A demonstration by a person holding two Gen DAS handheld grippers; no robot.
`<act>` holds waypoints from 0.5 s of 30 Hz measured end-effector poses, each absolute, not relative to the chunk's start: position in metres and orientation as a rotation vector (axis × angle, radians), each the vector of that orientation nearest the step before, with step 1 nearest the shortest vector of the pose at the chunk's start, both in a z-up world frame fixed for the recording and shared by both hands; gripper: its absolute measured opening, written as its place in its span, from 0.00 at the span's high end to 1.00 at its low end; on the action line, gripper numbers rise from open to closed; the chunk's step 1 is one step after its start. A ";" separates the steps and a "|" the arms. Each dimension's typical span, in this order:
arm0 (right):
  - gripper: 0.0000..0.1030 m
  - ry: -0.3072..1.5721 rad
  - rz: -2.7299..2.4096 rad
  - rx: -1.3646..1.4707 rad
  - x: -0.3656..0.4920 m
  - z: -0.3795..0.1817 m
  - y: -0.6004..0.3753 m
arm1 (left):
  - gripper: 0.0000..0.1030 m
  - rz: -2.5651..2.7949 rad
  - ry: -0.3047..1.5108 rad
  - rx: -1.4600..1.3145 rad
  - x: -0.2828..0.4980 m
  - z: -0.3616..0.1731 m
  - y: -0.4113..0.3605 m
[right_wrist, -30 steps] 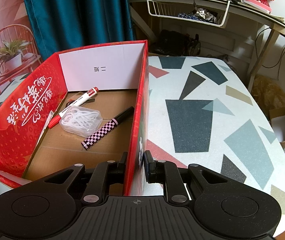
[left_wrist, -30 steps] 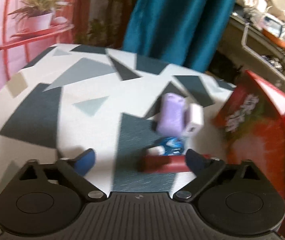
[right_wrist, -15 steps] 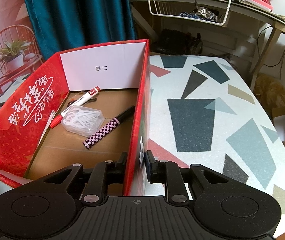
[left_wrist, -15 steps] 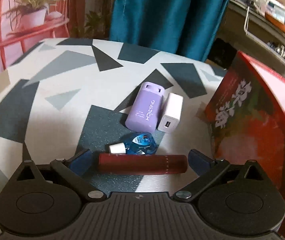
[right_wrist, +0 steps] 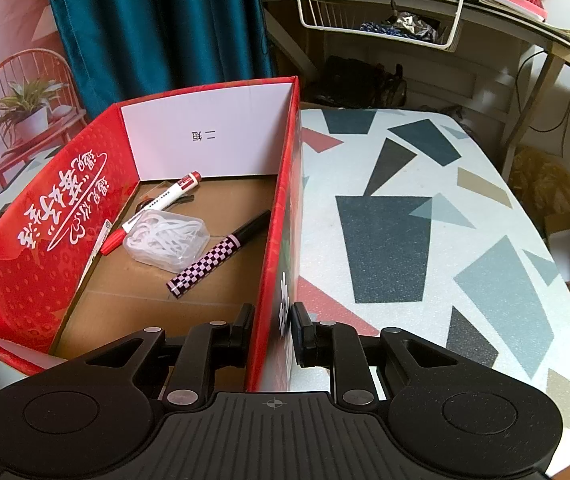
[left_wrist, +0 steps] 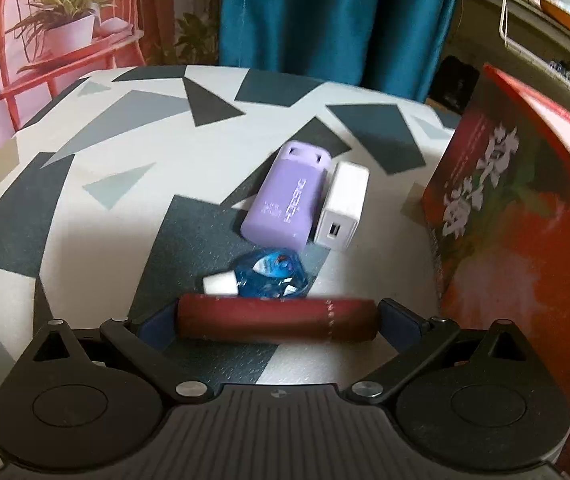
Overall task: Organize rigid objects
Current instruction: 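Close the left gripper across the red tube and lift it, then carry the red tube into the red box and release it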
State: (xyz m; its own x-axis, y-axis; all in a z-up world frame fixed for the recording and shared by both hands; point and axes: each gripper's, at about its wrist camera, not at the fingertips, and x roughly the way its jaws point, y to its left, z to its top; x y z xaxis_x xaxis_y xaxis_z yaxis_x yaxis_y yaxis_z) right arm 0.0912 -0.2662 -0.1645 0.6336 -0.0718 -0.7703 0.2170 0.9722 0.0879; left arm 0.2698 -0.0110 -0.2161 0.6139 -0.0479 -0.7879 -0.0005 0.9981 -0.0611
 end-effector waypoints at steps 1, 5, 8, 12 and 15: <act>0.81 0.870 -0.166 0.179 0.091 -0.165 -0.266 | 0.00 -0.030 0.901 -0.039 0.267 -0.217 -0.013; 0.81 0.869 -0.167 0.180 0.091 -0.164 -0.267 | 0.00 -0.042 0.888 -0.015 0.261 -0.218 -0.013; 0.81 0.870 -0.167 0.178 0.091 -0.164 -0.267 | 0.02 -0.049 0.878 -0.003 0.256 -0.217 -0.012; 0.81 0.869 -0.166 0.181 0.091 -0.164 -0.267 | 0.02 -0.088 0.860 0.008 0.245 -0.218 -0.008; 0.81 0.869 -0.166 0.180 0.091 -0.164 -0.267 | 0.02 -0.122 0.849 0.010 0.235 -0.218 -0.003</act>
